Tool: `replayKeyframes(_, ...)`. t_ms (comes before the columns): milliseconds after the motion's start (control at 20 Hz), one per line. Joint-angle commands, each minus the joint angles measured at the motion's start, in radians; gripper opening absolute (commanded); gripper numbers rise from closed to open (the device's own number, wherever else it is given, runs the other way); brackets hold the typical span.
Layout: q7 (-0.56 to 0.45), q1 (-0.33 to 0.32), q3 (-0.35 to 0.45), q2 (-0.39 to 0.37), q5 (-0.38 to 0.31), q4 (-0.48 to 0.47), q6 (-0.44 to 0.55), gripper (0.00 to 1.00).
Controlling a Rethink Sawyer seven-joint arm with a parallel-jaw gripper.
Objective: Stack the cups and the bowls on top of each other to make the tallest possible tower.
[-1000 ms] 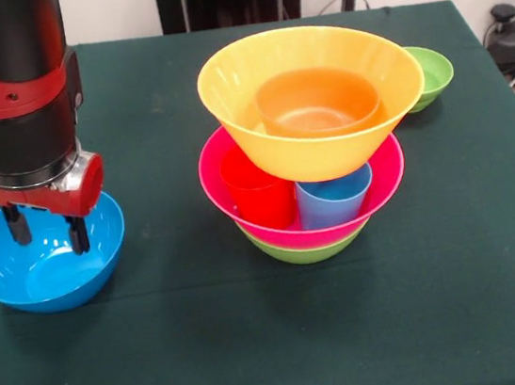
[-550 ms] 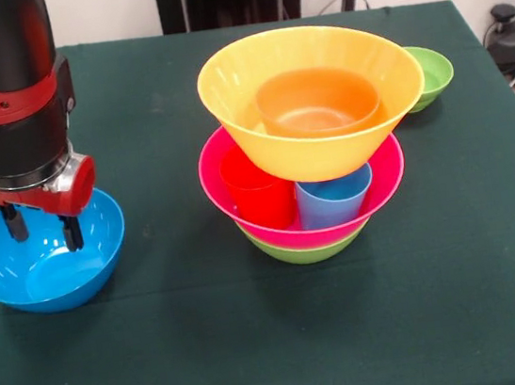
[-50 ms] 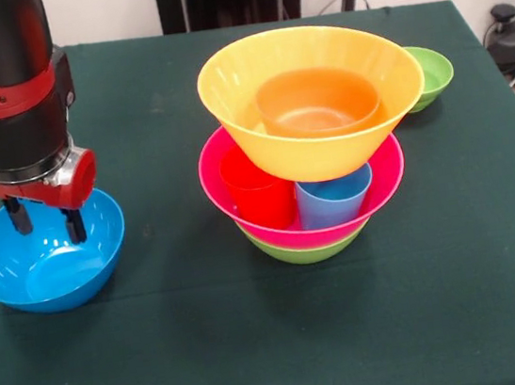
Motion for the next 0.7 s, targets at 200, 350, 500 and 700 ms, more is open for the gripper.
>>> replayKeyframes(200, 0.048, 0.059, 0.084, -0.016, 0.045, 0.031, 0.058, 1.00)
replayKeyframes(350, 0.049, 0.075, 0.077, -0.018, 0.051, -0.002, 0.062, 1.00)
replayKeyframes(500, 0.060, 0.077, 0.086, 0.007, 0.063, -0.004, -0.008, 1.00)
replayKeyframes(700, 0.049, 0.071, 0.104, 0.052, 0.079, -0.017, -0.065, 1.00)
